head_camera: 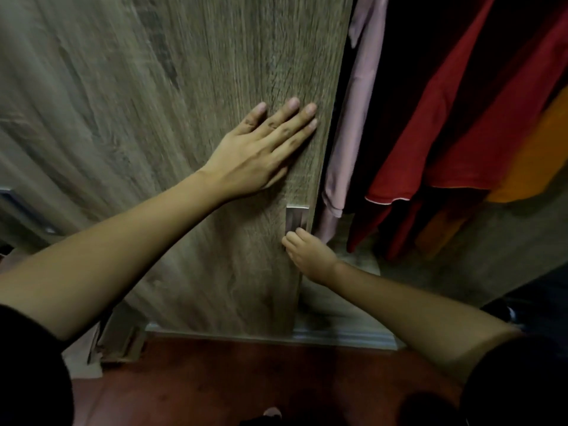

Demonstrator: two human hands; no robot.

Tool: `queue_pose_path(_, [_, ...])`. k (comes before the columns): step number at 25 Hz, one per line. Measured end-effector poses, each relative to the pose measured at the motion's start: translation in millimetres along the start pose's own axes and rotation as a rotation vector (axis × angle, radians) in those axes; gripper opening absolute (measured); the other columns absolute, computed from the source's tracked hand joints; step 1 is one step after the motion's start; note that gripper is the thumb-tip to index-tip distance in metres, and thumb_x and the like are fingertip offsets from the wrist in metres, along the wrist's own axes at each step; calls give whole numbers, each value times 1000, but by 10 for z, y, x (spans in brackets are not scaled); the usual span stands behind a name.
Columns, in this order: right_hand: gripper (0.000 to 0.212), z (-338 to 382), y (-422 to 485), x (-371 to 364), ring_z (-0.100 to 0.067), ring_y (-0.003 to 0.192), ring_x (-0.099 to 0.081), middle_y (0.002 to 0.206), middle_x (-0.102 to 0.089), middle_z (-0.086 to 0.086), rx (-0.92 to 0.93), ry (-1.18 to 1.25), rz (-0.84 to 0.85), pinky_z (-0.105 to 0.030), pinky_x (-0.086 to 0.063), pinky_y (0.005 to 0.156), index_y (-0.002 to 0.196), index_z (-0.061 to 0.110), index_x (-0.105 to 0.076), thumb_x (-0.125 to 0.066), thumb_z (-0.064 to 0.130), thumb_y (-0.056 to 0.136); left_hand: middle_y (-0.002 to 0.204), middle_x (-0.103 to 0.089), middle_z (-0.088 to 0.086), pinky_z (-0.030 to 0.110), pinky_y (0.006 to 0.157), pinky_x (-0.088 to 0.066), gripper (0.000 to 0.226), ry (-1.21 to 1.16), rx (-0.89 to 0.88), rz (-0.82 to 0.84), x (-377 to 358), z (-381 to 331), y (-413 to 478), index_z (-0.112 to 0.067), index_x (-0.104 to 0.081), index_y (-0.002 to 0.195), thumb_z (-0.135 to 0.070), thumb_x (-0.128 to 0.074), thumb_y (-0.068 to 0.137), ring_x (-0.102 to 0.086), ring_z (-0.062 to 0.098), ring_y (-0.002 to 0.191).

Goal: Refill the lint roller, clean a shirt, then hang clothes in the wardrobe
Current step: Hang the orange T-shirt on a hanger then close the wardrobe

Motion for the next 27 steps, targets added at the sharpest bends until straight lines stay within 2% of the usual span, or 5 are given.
queue_pose_path(3, [35,-68,-317,-309,-15,101,-50,113,-57,4,-5,-29,3,-25,-42,91,118,19,-61,-42,28,90,152,-33,8,41,111,-2,62,-15,-55,-27,20,-311,356,-10,-27,147,-30,-41,90,-30,23,140])
queue_pose_path(8, [46,-362,-1007,-759,-23,124,-40,137,-42,-6,-184,29,115,-37,-27,113,136,10,-40,-43,25,93,153,-29,9,42,112,-2,64,-50,-123,-89,55,-904,994,-7,-26,147,-31,-41,89,-25,23,142])
queue_pose_path(16, [52,-825,-2212,-1645,-29,134,-30,147,-34,-10,-270,70,284,-43,-17,117,139,12,-36,-51,26,91,152,-31,12,42,113,0,63,-49,-178,-122,122,-1947,2138,-6,-29,145,-33,-34,89,-28,25,141])
queue_pose_path(21, [48,-1069,-2831,-2147,-29,138,-24,151,-26,-10,-284,120,357,-42,-10,118,141,10,-34,-41,23,95,151,-34,11,40,114,-1,63,-108,-170,-124,199,-2510,2744,-6,-31,144,-33,-34,88,-30,25,141])
queue_pose_path(27, [47,-1288,-3335,-2438,-29,137,-23,152,-24,-11,-295,148,408,-40,-10,118,140,9,-35,-40,24,95,152,-33,9,38,114,1,64,-123,-129,-90,228,-2923,3195,-8,-30,145,-34,-35,87,-29,24,141])
Point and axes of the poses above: each hand's wrist, its own y-axis towards the middle knuckle, its own x-axis out of the back of the hand, z = x × y, the point moved 8 cm from there along y, towards the middle knuckle
